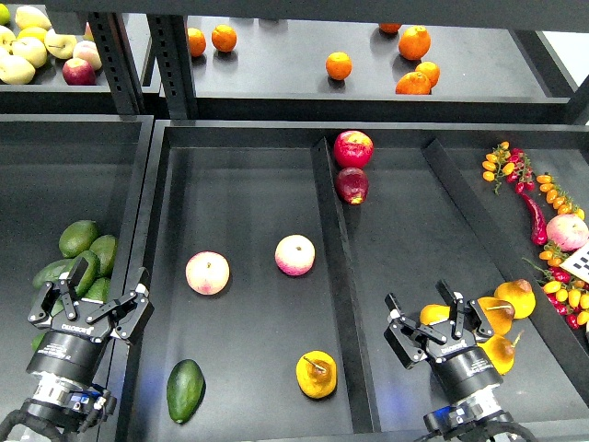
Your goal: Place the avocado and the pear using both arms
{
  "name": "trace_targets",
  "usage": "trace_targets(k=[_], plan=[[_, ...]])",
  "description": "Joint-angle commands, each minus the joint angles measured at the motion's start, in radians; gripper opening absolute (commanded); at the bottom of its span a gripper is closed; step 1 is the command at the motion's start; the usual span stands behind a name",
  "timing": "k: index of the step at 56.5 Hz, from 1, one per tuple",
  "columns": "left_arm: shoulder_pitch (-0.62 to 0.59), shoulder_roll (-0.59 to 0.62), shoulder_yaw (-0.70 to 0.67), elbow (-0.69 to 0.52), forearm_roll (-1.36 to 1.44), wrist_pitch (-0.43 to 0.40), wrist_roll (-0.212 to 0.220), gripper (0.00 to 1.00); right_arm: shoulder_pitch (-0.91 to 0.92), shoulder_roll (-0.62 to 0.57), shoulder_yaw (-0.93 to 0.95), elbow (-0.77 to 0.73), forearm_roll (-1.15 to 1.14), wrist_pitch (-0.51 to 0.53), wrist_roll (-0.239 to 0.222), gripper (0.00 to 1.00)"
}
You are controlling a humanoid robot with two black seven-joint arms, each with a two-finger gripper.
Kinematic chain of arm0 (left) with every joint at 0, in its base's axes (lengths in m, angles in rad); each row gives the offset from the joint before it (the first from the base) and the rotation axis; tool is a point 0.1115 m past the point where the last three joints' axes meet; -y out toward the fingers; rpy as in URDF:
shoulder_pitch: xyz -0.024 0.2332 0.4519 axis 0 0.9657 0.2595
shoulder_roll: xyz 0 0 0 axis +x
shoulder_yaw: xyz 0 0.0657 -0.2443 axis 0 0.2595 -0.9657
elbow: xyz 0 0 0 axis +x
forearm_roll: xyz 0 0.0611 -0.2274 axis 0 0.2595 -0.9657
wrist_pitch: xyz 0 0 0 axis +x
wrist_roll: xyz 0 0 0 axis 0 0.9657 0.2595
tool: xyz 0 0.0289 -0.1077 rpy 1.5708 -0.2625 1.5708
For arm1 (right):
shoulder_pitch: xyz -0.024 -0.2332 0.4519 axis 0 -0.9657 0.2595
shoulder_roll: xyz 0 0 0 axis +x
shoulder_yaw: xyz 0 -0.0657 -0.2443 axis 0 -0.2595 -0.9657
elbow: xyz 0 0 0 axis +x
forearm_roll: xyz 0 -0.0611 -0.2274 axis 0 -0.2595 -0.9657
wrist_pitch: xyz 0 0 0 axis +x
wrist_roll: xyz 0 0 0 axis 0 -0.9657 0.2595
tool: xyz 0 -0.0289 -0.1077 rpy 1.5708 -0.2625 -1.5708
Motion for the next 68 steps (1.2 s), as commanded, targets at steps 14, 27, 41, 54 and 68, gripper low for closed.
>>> trace_targets(k=[14,27,41,54,68], plan=[[-0.255,0.32,0.245,-0.006,0.009,0.0,0.037,1.0,-0.009,-0.002,0.015,0.002,0.0,0.001,-0.002,1.0],[-0.364,0.385,0.336,-0.005,0.194,0.0,0.115,1.0,-0.009,-0.008,0.03,0.002,0.001,0.003,-0.002,1.0],[-0.459,0.457,0.457,-0.006,0.455,0.0,0.213,1.0,-0.009,-0.01,0.029,0.002,0.001,0.001,-0.003,1.0],[-0.707,0.583,0.682,-0.006,0.492,0.0,0.213,1.0,0.007,-0.013,0.029,0.001,0.001,-0.003,-0.006,1.0],[-0.996,0.581,1.04,-0.005,0.509,0.0,0.213,1.0,0.033,-0.014,0.029,-0.001,0.001,-0.014,-0.006,1.0]])
